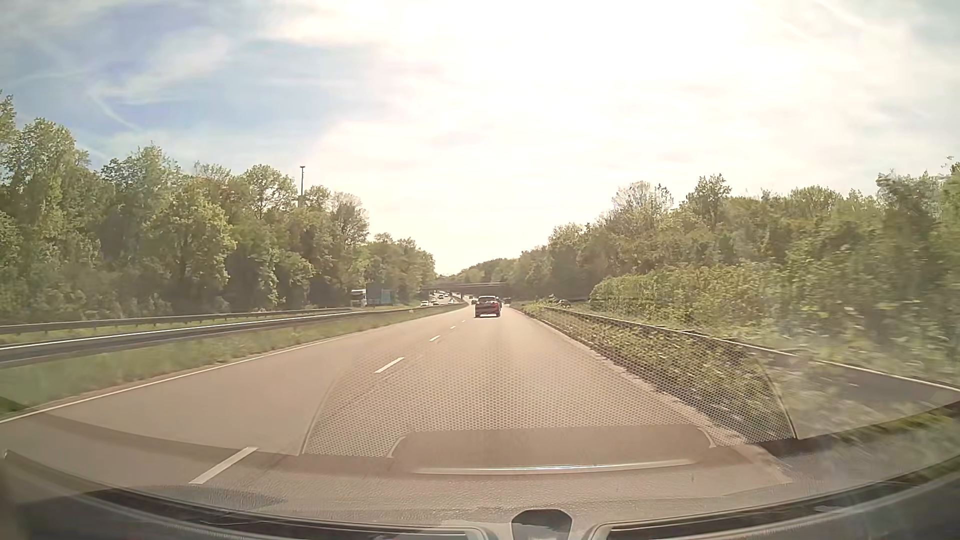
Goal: Follow the waypoints while adhering to traffic rules and regulations
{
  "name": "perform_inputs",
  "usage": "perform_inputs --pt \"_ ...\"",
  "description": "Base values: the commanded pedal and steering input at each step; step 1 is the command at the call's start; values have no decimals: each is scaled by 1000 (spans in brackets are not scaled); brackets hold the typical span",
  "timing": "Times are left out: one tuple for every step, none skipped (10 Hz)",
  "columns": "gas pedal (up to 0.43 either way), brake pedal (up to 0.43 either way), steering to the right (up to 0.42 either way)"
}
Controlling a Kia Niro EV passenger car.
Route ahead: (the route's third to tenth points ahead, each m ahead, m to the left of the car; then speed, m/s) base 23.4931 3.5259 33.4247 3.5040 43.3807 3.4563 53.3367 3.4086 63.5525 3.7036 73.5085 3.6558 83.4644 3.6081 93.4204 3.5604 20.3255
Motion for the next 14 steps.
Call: perform_inputs --pt "47 0 0" --pt "47 0 0" --pt "47 0 0" --pt "47 0 0" --pt "47 0 0" --pt "47 0 0" --pt "47 0 0" --pt "47 0 0" --pt "47 0 0" --pt "47 0 0" --pt "47 0 0" --pt "47 0 0" --pt "47 0 0" --pt "47 0 0"
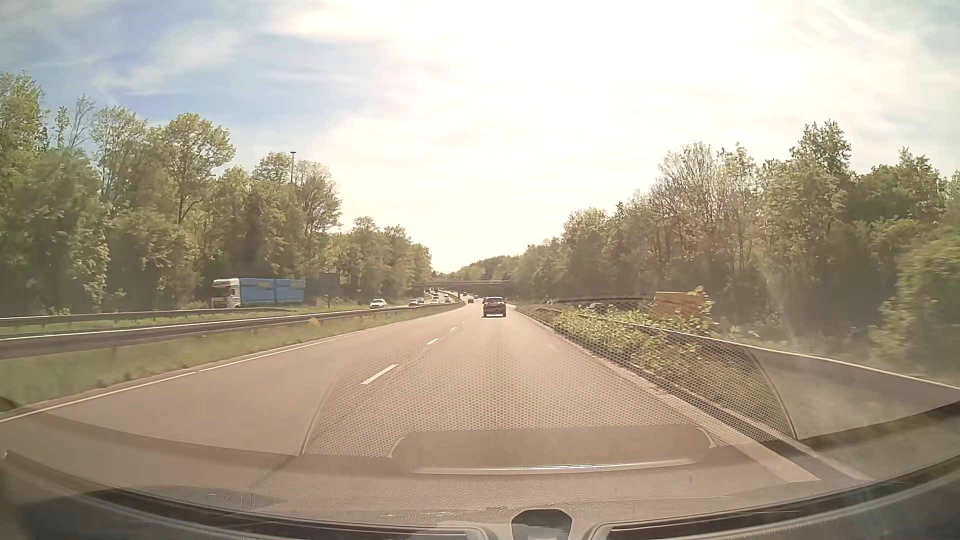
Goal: Follow the waypoints while adhering to traffic rules and regulations
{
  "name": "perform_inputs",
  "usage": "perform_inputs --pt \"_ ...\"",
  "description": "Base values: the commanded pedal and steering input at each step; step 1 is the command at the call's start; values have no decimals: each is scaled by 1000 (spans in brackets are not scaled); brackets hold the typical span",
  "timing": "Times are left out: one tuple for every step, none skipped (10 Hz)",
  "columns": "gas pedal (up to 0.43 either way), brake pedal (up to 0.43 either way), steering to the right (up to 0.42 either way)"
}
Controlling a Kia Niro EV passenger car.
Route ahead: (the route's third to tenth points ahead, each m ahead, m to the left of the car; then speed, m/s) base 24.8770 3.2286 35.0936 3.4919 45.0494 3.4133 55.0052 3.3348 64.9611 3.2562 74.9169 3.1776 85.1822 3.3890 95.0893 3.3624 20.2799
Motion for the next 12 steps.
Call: perform_inputs --pt "47 0 0" --pt "47 0 0" --pt "47 0 0" --pt "47 0 0" --pt "47 0 0" --pt "47 0 0" --pt "47 0 0" --pt "47 0 0" --pt "47 0 0" --pt "47 0 0" --pt "47 0 0" --pt "47 0 0"
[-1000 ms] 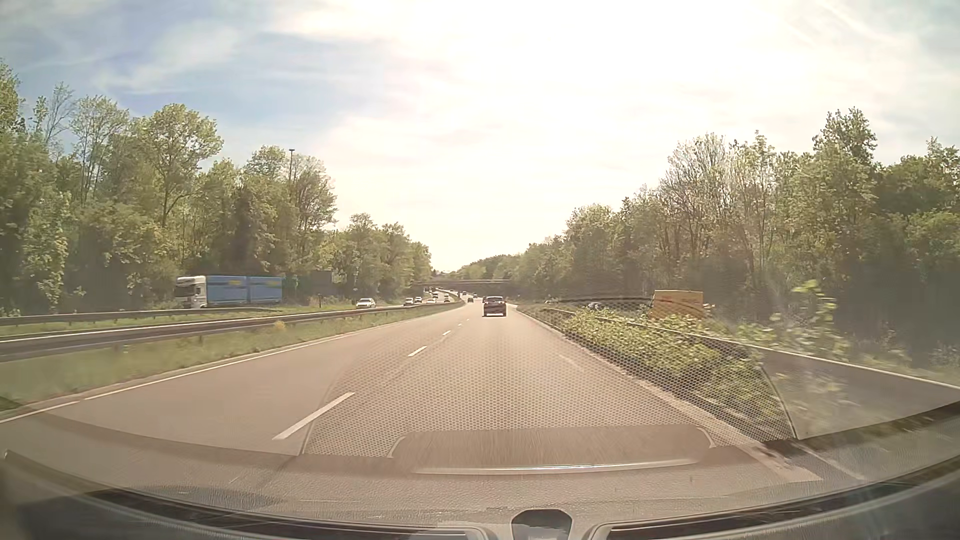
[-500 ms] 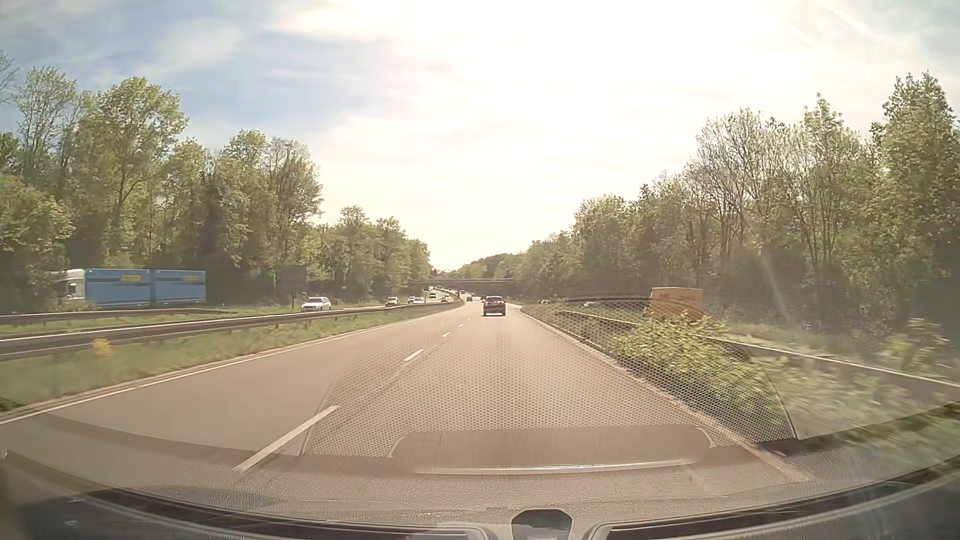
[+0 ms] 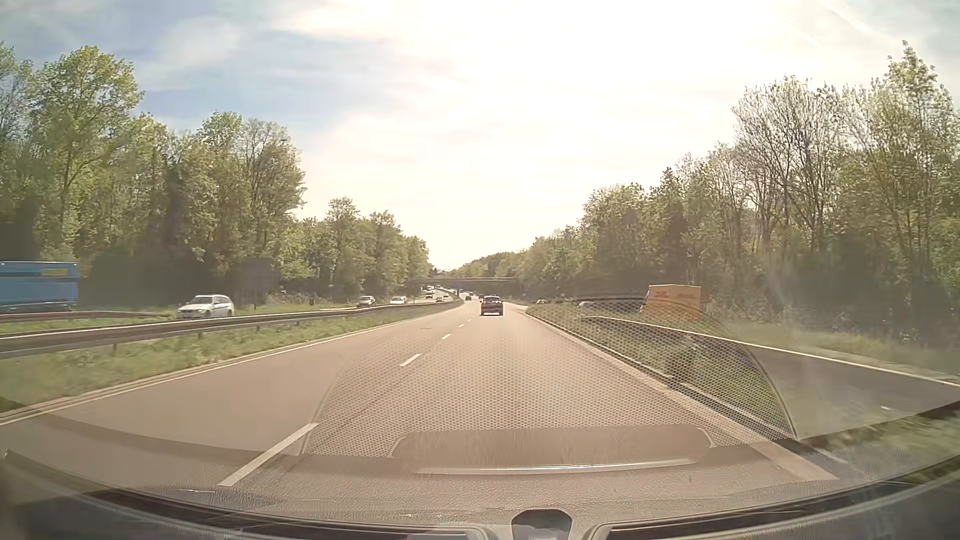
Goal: Follow the waypoints while adhering to traffic rules and regulations
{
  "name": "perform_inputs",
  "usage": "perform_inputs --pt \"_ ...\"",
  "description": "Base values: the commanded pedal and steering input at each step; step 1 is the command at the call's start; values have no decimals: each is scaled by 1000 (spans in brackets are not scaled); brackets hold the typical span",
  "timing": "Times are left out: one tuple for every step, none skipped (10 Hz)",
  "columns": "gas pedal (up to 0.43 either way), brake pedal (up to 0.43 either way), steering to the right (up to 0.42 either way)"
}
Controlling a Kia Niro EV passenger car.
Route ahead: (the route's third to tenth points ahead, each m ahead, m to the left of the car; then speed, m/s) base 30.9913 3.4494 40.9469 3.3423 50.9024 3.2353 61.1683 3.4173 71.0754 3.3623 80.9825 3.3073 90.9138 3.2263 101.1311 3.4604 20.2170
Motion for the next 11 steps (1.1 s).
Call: perform_inputs --pt "47 0 0" --pt "47 0 0" --pt "39 0 0" --pt "39 0 0" --pt "20 0 0" --pt "0 0 0" --pt "0 0 0" --pt "0 0 0" --pt "0 0 0" --pt "0 0 0" --pt "0 0 0"
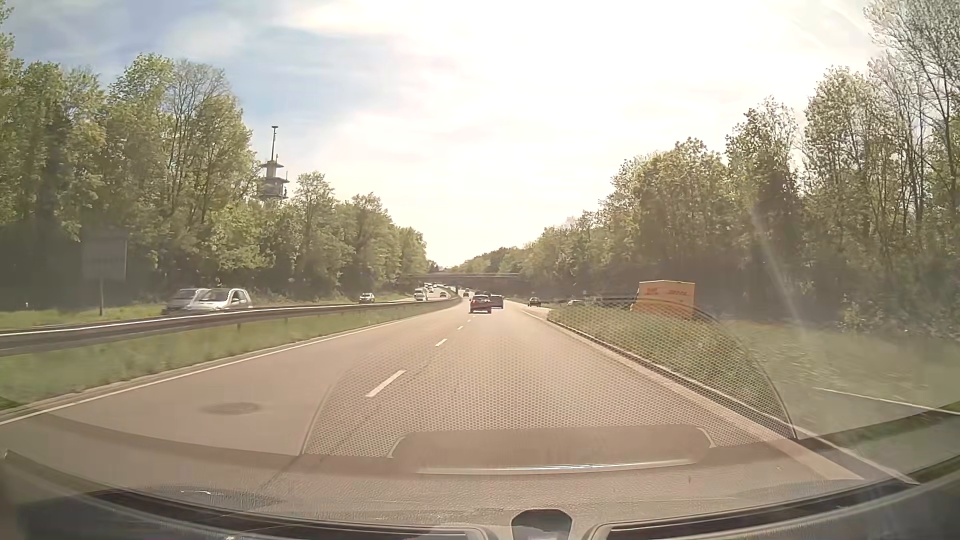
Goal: Follow the waypoints while adhering to traffic rules and regulations
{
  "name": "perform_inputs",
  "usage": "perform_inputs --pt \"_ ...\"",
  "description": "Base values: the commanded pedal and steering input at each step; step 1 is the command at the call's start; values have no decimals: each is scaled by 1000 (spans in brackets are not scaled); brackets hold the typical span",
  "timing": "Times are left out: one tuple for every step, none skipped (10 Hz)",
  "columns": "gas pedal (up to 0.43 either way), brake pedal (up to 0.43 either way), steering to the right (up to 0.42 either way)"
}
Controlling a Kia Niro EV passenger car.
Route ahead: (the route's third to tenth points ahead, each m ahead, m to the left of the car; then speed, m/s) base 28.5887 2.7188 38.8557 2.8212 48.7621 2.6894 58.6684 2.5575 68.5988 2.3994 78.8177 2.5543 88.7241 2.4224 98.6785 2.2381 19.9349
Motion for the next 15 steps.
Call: perform_inputs --pt "0 0 0" --pt "0 0 0" --pt "0 0 0" --pt "0 0 0" --pt "0 0 0" --pt "0 0 0" --pt "0 0 1" --pt "0 0 1" --pt "0 0 2" --pt "0 0 3" --pt "0 0 3" --pt "0 0 3" --pt "0 0 3" --pt "0 0 3" --pt "0 0 3"
